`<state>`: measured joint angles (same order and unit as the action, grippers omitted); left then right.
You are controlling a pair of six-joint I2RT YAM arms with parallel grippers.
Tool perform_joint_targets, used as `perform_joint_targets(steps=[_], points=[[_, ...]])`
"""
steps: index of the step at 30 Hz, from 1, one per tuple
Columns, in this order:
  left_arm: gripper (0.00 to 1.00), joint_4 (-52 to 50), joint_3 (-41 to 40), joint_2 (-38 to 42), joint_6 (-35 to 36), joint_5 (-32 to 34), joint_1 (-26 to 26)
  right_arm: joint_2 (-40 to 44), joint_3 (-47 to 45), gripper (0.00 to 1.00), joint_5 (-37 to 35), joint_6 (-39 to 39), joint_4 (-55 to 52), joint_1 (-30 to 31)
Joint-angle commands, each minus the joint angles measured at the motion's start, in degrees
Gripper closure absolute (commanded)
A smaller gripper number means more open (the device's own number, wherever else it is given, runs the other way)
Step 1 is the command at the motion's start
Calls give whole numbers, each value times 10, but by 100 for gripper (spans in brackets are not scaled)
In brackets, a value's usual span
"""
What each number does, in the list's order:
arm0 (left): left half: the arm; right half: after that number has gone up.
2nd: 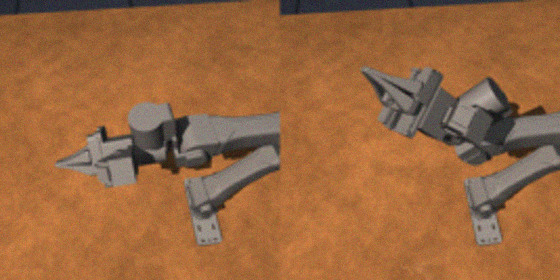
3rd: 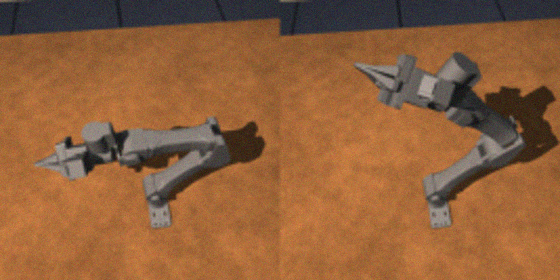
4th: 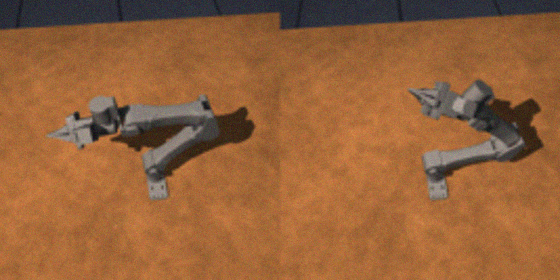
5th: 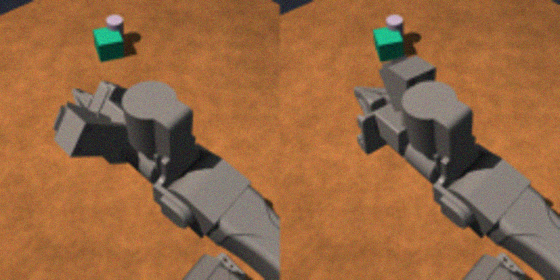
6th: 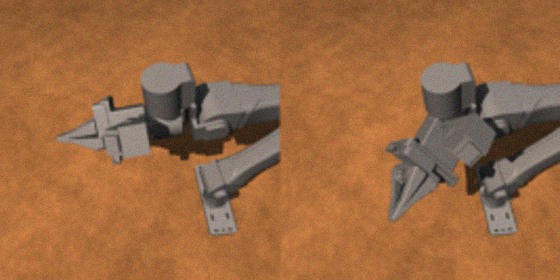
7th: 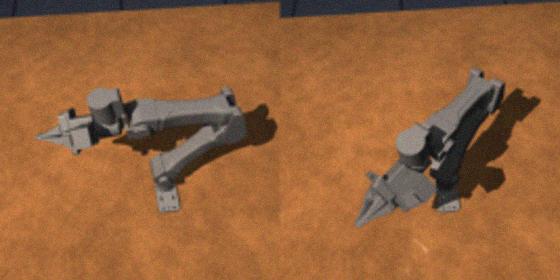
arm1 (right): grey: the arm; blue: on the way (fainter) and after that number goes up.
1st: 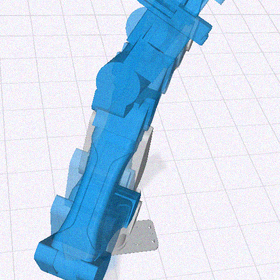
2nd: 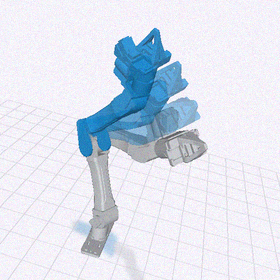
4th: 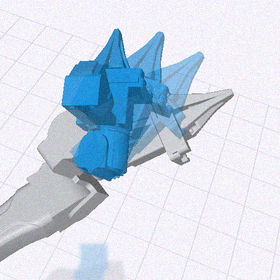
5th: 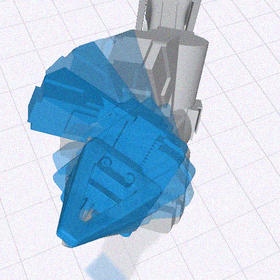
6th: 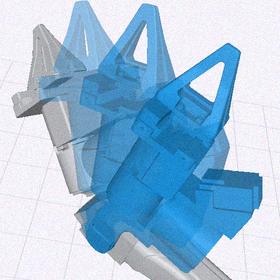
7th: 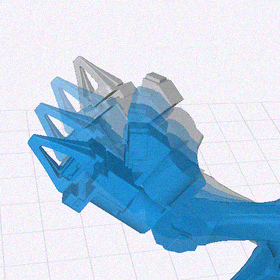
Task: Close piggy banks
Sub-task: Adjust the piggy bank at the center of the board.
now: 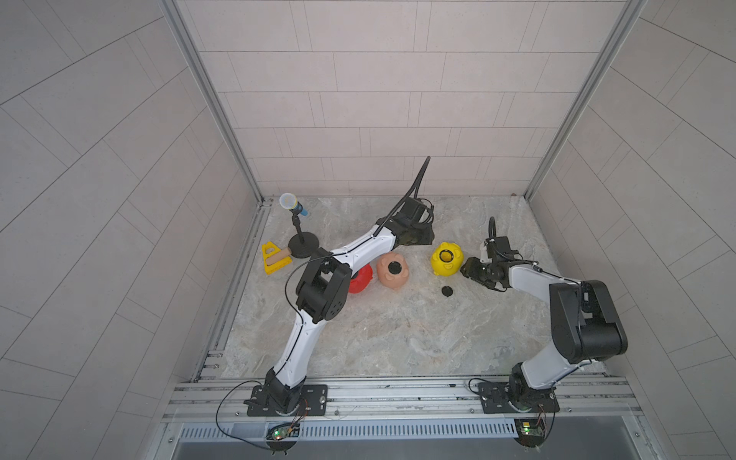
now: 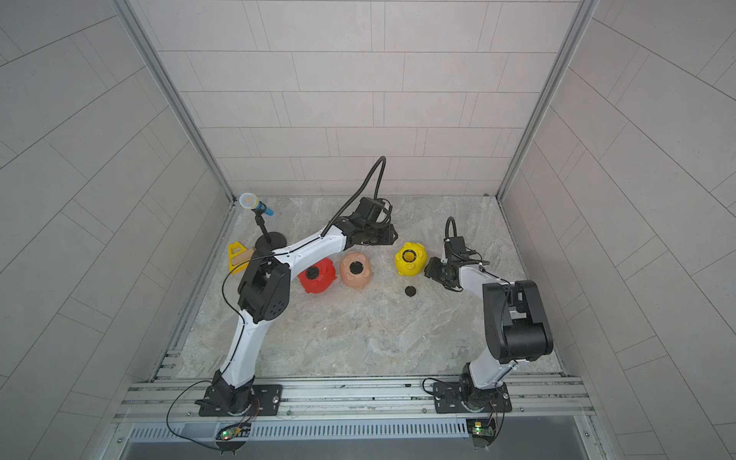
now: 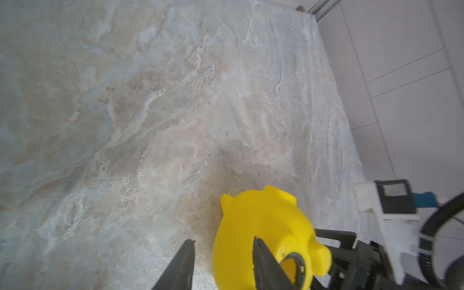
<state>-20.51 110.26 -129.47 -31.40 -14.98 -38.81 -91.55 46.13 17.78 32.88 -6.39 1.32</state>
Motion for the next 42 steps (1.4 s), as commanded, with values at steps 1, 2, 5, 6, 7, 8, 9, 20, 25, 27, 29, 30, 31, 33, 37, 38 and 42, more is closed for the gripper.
perform_joint_targets(steps=[1,2,5,6,7,8,9,20,25,27,29,30,31,33,37,38,42], points=[[57,-35,23,-21,21,6,-4,-2,1,45,0,0,-1,-1],[57,-40,30,-29,22,7,-4,-2,0,45,-1,0,-1,-2],[57,-49,49,-46,23,2,-5,-4,-1,45,2,0,-1,-1],[57,-52,53,-50,25,2,-6,-4,-1,45,3,-1,-1,-1],[57,-53,55,-53,27,2,-9,-3,-1,45,2,0,-1,-2],[57,-53,57,-57,30,0,-11,-2,-1,45,2,0,-1,-1],[57,-54,59,-59,31,0,-13,-3,-1,45,2,0,-1,-2],[58,-71,63,-71,39,-1,-22,-2,3,45,2,-2,-3,-1],[58,-74,54,-68,41,-2,-23,0,5,45,2,-2,-3,-3],[58,-73,46,-63,41,-2,-23,-2,6,45,3,-2,-3,-2],[58,-70,36,-58,40,-3,-23,-3,8,45,4,-1,-3,-3],[58,-69,31,-54,41,-2,-23,-4,9,45,5,-2,-3,-3],[58,-69,26,-51,39,-2,-23,-5,10,45,5,-1,-3,-2],[57,-68,18,-45,40,-5,-23,-4,12,45,5,0,-1,-2],[57,-66,3,-35,39,-8,-23,-8,12,45,14,3,8,-2],[57,-64,0,-32,40,-10,-23,-10,14,45,14,4,8,-3],[57,-64,-3,-28,42,-8,-23,-17,23,45,17,5,9,-3]])
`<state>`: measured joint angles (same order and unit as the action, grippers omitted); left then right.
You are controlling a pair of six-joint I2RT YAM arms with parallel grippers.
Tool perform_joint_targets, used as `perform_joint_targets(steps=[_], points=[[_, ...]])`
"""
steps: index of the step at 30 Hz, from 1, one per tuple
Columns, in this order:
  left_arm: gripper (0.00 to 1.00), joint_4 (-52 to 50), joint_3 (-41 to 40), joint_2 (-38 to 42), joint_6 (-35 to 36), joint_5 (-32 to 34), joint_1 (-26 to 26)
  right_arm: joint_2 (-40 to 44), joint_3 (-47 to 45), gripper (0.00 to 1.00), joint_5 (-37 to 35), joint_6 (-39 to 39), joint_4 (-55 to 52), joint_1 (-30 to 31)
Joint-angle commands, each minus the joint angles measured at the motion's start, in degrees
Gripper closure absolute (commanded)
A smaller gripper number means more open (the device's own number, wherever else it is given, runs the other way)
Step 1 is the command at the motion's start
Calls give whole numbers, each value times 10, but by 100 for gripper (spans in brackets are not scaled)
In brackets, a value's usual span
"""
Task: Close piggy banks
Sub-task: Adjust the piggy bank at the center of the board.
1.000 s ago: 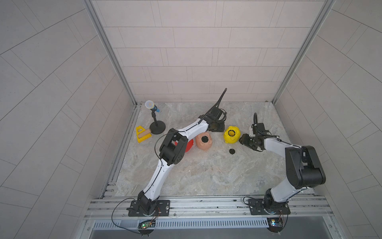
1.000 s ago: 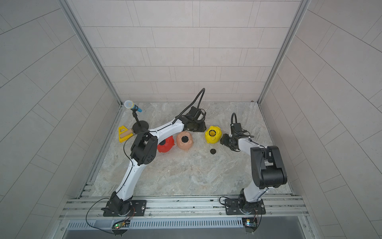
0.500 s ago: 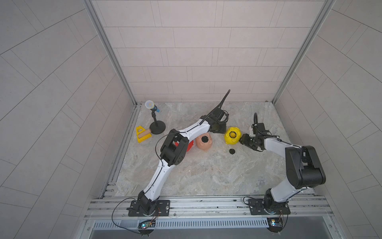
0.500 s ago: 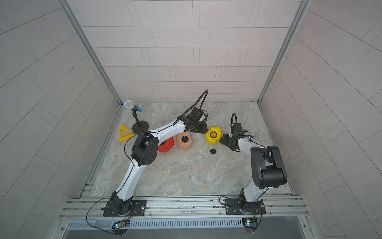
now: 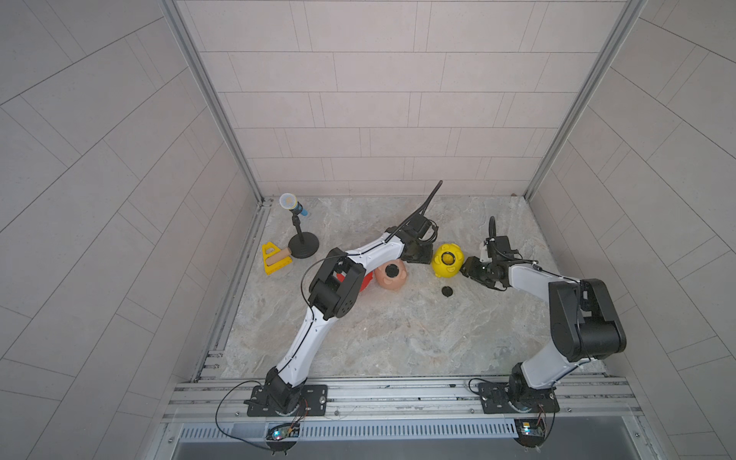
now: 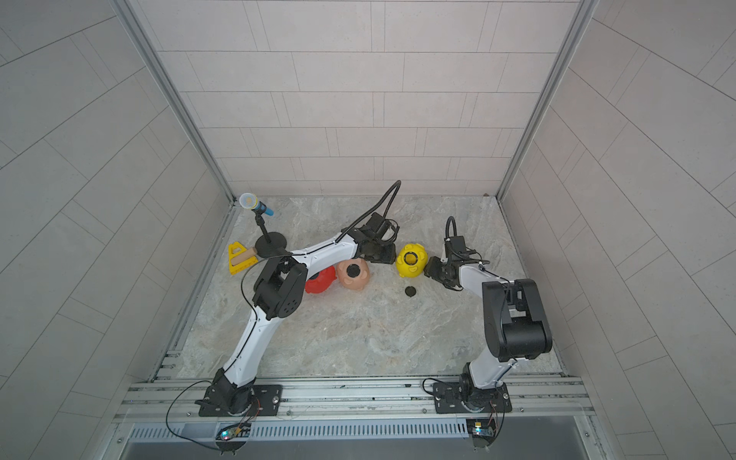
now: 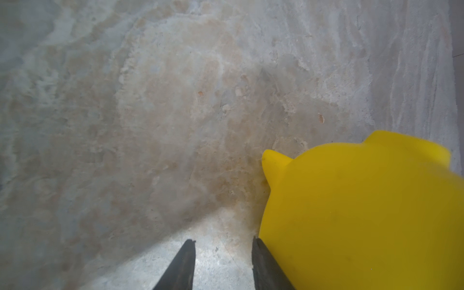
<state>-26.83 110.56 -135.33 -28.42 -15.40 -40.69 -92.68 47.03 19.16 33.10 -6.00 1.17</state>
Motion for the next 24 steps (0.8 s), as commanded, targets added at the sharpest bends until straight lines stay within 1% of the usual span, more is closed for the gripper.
perform_joint_targets(steps=[1,24], points=[[57,-1,-6,30,12,-4,-4,-6,15,45,4,3,5,-1],[57,-6,-5,36,14,-10,-9,-41,52,44,6,3,1,-1]])
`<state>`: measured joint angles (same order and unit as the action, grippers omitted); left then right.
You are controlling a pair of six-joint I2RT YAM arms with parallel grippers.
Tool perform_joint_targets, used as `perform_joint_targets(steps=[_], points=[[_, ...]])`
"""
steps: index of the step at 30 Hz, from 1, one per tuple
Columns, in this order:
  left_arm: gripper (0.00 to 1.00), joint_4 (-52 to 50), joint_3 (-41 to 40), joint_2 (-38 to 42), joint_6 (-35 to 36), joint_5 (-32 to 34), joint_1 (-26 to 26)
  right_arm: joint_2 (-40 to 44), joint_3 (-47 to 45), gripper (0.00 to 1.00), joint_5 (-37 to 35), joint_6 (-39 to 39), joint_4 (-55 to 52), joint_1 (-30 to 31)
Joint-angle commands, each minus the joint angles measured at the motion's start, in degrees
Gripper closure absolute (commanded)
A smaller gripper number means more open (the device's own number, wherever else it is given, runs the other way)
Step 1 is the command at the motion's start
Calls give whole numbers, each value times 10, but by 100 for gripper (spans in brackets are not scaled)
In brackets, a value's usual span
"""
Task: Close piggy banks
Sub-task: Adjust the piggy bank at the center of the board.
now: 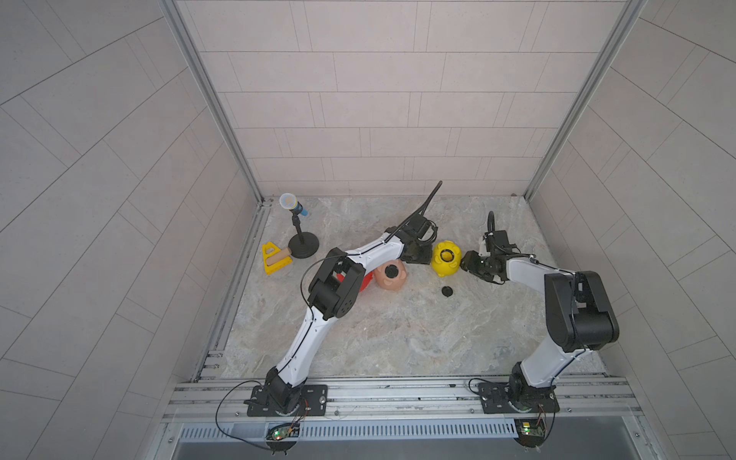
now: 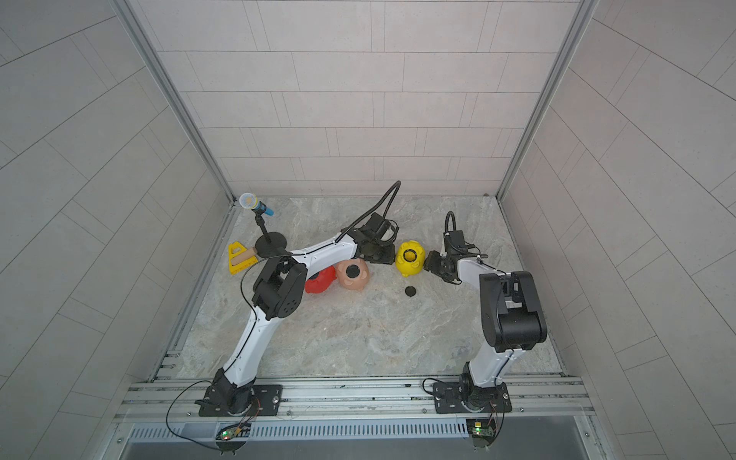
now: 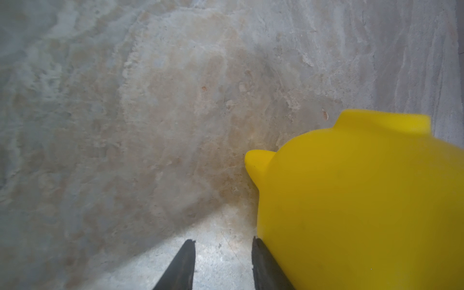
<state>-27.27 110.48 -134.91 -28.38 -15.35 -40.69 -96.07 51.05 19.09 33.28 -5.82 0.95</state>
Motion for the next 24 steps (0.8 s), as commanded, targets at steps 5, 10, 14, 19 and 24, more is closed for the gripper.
perform_joint_targets(steps=[5,10,14,19,24], points=[[57,-2,-4,30,15,-10,-9,-12,19,44,10,3,-2,1],[57,-2,-4,32,15,-12,-10,-18,28,44,11,5,-2,-1],[57,-3,-7,34,16,-13,-10,-24,36,44,12,7,-2,-2],[57,-4,-6,33,16,-14,-10,-29,45,44,11,7,-3,-2],[57,-5,-6,34,17,-15,-11,-36,54,44,11,7,-6,-4]])
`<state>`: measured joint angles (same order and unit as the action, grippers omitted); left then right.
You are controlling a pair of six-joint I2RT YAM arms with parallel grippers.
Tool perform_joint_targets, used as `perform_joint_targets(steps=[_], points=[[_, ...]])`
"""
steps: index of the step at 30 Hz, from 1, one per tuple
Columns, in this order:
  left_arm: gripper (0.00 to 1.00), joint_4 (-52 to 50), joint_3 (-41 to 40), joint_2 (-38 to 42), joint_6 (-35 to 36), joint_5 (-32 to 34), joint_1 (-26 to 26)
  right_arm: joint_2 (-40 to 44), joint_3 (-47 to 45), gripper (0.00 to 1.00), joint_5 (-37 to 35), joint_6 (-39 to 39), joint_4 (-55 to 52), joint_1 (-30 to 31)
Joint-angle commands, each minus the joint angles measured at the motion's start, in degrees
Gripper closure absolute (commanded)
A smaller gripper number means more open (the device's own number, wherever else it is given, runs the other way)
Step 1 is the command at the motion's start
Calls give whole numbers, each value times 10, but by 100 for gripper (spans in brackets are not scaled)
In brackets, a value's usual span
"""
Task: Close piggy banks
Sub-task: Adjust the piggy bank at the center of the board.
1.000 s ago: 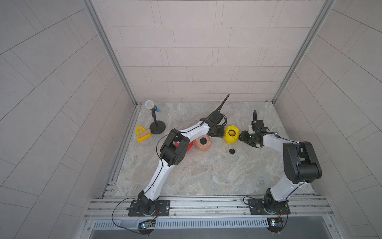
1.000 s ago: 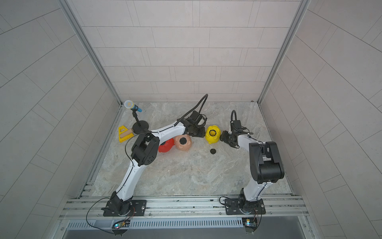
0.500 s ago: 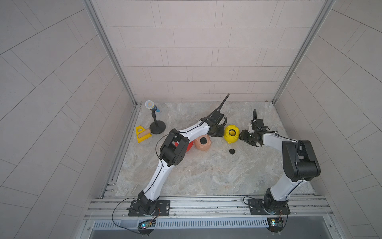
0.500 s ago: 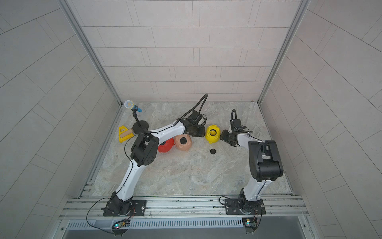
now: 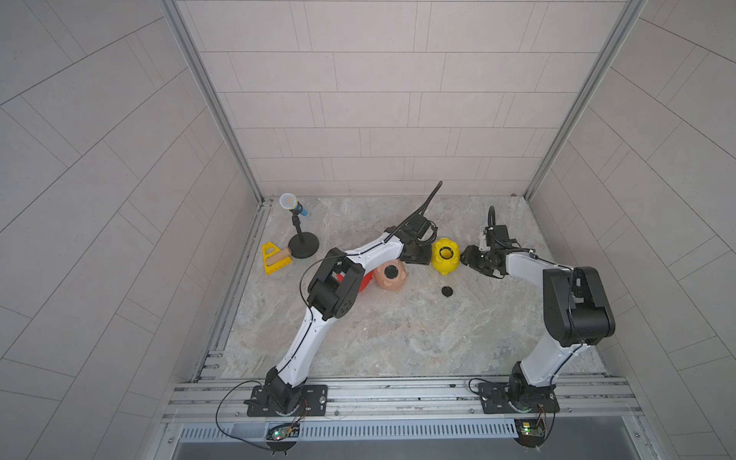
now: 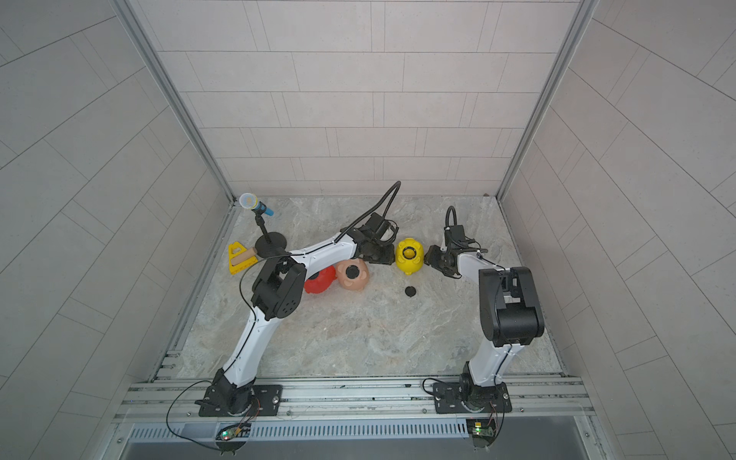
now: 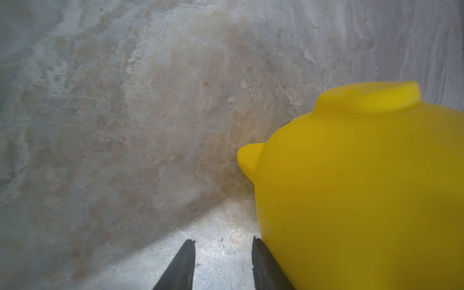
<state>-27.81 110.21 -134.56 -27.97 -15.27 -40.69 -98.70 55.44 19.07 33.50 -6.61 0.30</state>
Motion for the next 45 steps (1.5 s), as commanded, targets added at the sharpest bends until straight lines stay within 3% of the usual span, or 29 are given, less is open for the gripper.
perform_joint_targets(steps=[1,30,45], points=[[57,0,-3,31,13,-15,-11,-11,12,44,11,4,1,1],[57,-30,3,51,26,36,-9,-12,26,42,5,6,-3,-18],[57,-32,-1,60,28,37,-8,-56,73,43,21,11,-14,-18]])
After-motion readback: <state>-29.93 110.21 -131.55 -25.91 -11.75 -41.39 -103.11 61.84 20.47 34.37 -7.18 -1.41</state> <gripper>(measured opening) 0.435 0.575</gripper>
